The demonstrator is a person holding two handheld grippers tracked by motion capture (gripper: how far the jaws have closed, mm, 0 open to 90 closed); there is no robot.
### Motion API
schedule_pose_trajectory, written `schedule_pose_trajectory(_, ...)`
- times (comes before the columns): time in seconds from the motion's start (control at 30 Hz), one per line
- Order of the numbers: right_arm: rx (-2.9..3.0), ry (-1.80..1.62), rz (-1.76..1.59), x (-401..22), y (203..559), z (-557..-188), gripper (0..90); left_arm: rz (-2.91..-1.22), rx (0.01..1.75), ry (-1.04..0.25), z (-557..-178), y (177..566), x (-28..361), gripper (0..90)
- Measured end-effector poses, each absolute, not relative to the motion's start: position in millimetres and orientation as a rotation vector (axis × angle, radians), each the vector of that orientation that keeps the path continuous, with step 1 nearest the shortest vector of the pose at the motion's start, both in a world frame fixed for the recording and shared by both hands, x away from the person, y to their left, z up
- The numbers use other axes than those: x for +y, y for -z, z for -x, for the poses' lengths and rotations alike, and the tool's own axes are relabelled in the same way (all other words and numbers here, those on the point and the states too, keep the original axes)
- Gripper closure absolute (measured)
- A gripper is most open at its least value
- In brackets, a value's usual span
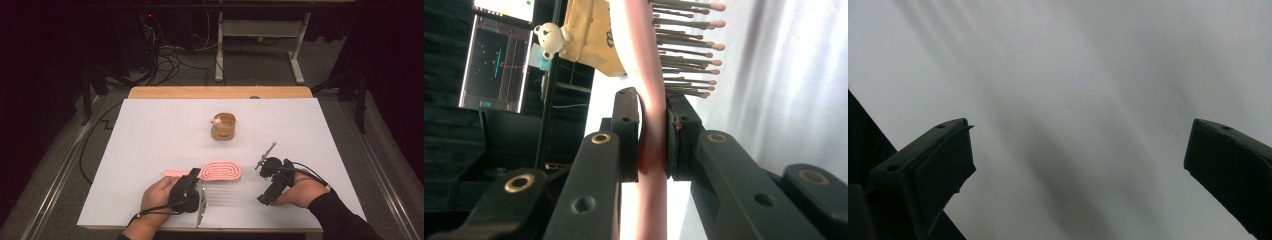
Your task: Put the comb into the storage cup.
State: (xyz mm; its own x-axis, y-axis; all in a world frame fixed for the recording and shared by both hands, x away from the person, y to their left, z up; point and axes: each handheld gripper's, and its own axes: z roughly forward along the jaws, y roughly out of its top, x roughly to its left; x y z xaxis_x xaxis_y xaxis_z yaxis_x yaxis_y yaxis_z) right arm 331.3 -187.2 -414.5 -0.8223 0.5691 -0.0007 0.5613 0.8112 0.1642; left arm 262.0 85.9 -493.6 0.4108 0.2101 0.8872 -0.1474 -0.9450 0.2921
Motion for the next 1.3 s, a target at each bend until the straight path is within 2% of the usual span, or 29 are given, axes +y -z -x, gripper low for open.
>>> schedule_pose_trajectory(0.3,2.908,-0.245,-0.948,-204.6,423.1,-328.9,0.0,-2.332,0.095,-1.513,-263.7,491.2,88.9,77.9)
schedule_pose_trajectory(0.77,2.75,-0.559,-1.02,-227.5,433.4,-321.7,0.1,-2.292,0.218,-1.411,-267.6,484.5,96.1,77.9)
schedule_pose_trajectory(1.3,2.484,-0.956,-1.115,-249.4,444.7,-313.9,0.1,-2.209,0.38,-1.237,-273.6,472.0,109.8,77.9)
